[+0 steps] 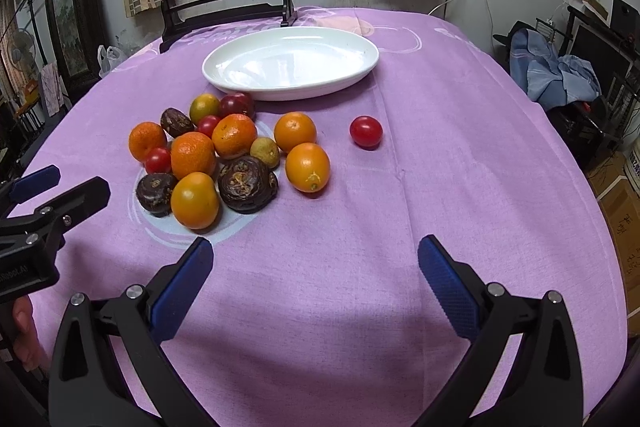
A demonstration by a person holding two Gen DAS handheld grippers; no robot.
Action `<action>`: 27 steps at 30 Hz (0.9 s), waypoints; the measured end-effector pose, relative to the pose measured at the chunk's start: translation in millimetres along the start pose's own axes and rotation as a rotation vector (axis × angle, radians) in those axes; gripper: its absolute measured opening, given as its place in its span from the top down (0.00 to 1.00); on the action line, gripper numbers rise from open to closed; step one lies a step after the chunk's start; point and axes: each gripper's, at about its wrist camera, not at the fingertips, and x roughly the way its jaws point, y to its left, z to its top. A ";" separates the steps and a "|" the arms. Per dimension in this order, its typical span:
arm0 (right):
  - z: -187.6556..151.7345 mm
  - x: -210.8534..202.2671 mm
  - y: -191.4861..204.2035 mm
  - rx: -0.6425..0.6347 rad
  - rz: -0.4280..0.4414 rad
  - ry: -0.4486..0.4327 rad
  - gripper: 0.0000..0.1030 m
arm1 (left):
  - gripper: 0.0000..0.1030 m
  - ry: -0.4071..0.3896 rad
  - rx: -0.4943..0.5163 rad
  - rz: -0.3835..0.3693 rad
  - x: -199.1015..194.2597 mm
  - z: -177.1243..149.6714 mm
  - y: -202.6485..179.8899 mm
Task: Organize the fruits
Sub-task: 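Grasp a dark passion fruit with the left tool while the right tool grasps an orange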
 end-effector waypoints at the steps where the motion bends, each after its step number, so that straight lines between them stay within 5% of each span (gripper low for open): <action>1: 0.6 1.5 -0.2 -0.014 -0.009 0.003 0.01 | 0.02 0.003 0.005 -0.001 1.2 -0.8 0.3; 10: 10.2 29.1 -7.5 -0.115 0.007 0.075 0.01 | 0.02 0.039 0.035 0.002 16.6 -2.1 15.3; 19: 31.1 63.2 -3.4 -0.156 0.123 0.154 0.44 | 0.02 0.064 0.034 -0.026 28.9 -0.8 27.8; 27: 47.2 77.4 -3.9 -0.163 0.130 0.142 0.59 | 0.02 0.111 0.054 -0.065 43.2 -3.8 28.7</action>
